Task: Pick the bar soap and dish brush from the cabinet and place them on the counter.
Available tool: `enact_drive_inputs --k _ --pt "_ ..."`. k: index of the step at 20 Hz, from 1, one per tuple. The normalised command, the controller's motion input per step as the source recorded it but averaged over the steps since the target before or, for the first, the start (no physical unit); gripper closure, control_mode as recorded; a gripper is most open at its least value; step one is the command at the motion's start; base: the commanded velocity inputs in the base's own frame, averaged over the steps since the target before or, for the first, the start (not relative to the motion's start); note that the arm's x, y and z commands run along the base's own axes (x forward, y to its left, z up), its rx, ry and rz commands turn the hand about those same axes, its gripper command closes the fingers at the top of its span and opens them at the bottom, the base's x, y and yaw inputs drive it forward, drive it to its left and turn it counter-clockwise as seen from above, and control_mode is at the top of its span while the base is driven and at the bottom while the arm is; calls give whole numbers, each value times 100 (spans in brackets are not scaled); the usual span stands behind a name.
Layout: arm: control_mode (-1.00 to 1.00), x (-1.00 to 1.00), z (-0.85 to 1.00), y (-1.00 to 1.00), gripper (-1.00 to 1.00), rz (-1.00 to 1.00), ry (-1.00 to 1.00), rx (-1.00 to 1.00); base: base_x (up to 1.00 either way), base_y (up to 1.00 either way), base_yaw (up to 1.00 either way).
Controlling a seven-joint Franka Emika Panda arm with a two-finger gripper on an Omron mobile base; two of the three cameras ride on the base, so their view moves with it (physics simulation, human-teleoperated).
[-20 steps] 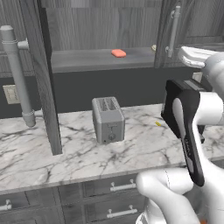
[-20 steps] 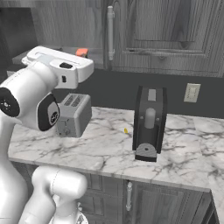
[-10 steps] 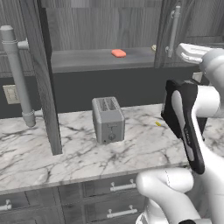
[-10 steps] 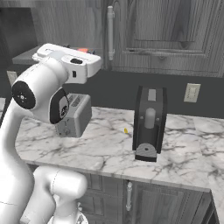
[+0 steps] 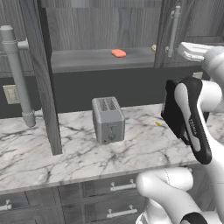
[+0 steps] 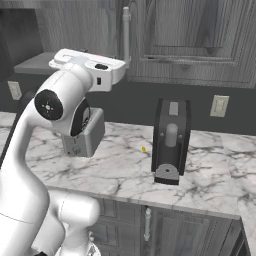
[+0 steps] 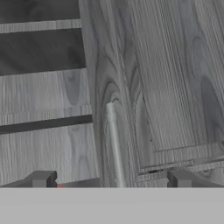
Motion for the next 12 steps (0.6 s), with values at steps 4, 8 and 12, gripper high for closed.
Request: enact_drive_inputs --k 4,8,12 --pt "-100 21 -5 1 -100 4 0 0 0 0 0" --pt "-100 31 -6 1 -100 1 0 0 0 0 0" --pt "-100 40 -6 0 -100 0 0 0 0 0 0"
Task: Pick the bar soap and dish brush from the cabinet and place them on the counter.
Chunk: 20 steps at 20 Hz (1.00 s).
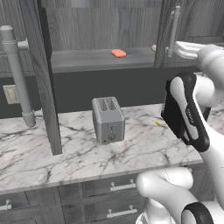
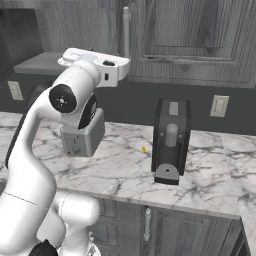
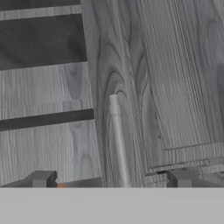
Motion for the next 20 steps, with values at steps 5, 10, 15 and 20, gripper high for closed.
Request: enact_drive_inputs --k 5,10,15,20 --pt "-100 38 -5 0 -100 0 0 0 0 0 0" --pt "-100 39 -6 0 -100 0 0 0 0 0 0" --pt "-100 35 -4 -3 -100 0 0 0 0 0 0" --pt "-100 36 -2 -12 -100 0 0 0 0 0 0"
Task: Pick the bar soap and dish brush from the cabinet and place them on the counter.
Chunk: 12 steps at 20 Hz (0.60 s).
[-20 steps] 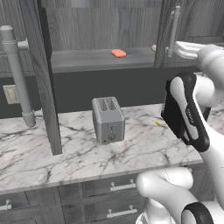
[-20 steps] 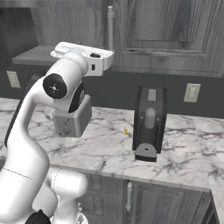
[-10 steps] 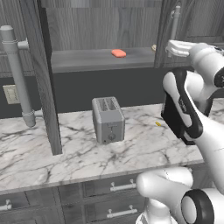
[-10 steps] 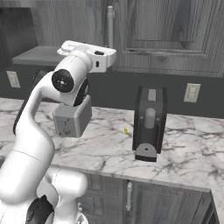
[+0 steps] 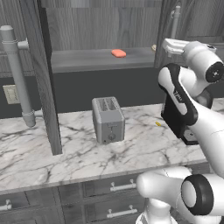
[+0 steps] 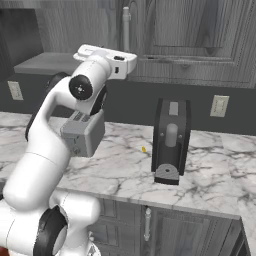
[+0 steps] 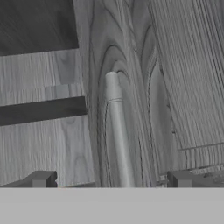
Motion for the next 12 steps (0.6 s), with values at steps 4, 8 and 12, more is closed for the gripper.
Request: enact_drive_inputs --k 4,8,12 --pt "-100 37 -2 -14 -100 0 0 0 0 0 0" --pt "-100 36 -2 -7 -100 0 0 0 0 0 0" --pt "-100 33 -4 0 -100 0 0 0 0 0 0"
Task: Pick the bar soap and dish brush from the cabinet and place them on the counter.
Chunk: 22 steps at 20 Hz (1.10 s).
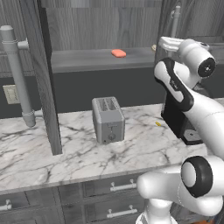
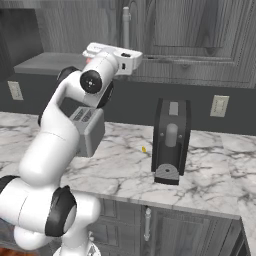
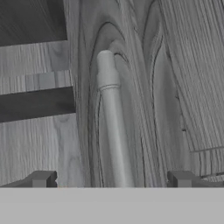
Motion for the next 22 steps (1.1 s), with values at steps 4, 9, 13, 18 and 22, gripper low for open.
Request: enact_drive_inputs --k 4,9,13,18,22 --pt "-100 31 -1 0 -100 0 0 0 0 0 0" --pt "-100 35 0 0 -100 0 0 0 0 0 0" --pt "-100 37 0 -3 -100 0 0 0 0 0 0" --pt "-100 38 0 -6 -100 0 0 0 0 0 0" --pt "-100 39 0 -8 -100 0 0 0 0 0 0"
